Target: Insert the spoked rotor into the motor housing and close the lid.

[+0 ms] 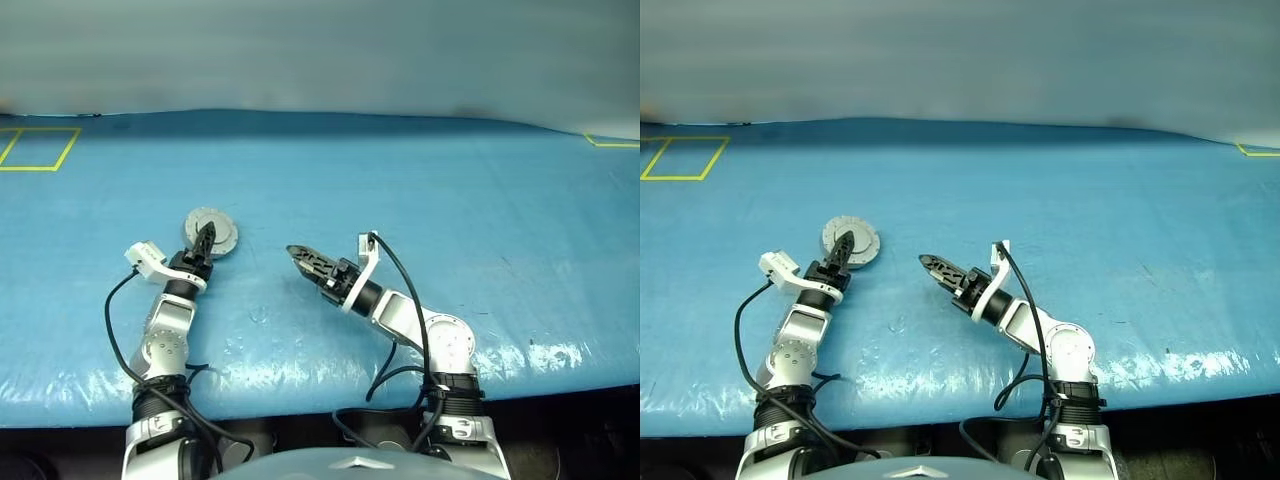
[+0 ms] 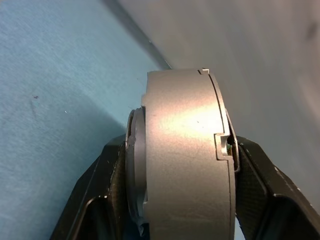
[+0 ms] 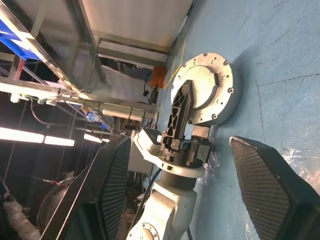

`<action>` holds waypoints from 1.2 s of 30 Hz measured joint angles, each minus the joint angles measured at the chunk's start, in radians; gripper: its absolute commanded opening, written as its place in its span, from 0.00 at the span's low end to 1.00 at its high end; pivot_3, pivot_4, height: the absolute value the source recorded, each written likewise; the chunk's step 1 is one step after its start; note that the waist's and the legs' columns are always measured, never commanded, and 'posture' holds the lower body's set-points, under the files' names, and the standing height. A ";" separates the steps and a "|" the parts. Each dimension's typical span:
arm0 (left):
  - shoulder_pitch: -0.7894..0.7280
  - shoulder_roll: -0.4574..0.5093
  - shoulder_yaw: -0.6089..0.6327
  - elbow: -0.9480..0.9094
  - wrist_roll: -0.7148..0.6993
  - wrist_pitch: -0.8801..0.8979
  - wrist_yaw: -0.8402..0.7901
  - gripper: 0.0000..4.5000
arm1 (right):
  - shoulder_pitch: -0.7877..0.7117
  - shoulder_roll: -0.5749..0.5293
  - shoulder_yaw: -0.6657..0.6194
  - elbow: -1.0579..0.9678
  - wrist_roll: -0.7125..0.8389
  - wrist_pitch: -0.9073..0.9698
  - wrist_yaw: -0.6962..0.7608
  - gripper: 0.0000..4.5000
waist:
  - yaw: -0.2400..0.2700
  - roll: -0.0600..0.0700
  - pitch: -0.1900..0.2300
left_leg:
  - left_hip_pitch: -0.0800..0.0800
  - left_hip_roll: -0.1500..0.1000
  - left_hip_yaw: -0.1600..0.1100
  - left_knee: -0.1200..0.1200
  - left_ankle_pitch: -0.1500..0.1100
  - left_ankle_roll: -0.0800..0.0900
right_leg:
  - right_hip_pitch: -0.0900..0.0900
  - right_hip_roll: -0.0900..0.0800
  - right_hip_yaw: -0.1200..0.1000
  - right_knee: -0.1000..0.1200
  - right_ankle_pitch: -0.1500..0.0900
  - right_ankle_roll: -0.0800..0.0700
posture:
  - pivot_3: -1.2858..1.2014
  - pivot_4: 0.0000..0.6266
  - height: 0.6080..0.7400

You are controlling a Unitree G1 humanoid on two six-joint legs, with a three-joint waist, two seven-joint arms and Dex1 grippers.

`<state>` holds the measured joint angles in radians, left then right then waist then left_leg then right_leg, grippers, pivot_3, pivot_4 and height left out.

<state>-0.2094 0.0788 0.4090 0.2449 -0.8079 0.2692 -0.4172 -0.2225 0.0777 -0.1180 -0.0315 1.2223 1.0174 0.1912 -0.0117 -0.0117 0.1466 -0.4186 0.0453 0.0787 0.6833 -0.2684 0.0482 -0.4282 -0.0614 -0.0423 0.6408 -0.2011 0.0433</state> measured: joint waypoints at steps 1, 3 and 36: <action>0.000 -0.002 0.001 0.000 0.000 0.003 0.001 0.57 | 0.001 0.000 0.001 -0.003 -0.001 -0.004 0.000 0.74 | 0.000 0.000 0.000 | 0.000 0.000 0.000 0.000 0.000 0.000 | 0.000 0.000 0.000 0.000 0.000 0.000 | 0.52 0.24 1.00; 0.000 -0.002 0.010 0.000 0.003 0.003 0.009 0.69 | 0.005 -0.001 0.004 -0.009 -0.002 -0.005 0.000 0.74 | -0.001 0.000 0.000 | 0.001 0.000 0.000 0.000 0.000 0.000 | 0.000 0.000 0.000 0.001 0.000 0.000 | 0.52 0.24 1.00; 0.329 0.096 -0.384 -0.439 0.384 -0.188 -0.071 0.73 | 0.201 -0.176 0.282 -0.204 -0.840 -0.562 -0.020 0.74 | -0.009 0.000 0.000 | 0.003 0.002 0.004 -0.001 0.001 -0.002 | -0.002 0.000 0.002 0.002 -0.005 -0.008 | 0.52 0.24 1.00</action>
<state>0.1197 0.1745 0.0254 -0.1940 -0.4237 0.0813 -0.4885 -0.0215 -0.0988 0.1644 -0.2352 0.3826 0.4552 0.1713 -0.0207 -0.0119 0.1462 -0.4152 0.0470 0.0832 0.6818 -0.2676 0.0462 -0.4298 -0.0610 -0.0400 0.6427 -0.2063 0.0355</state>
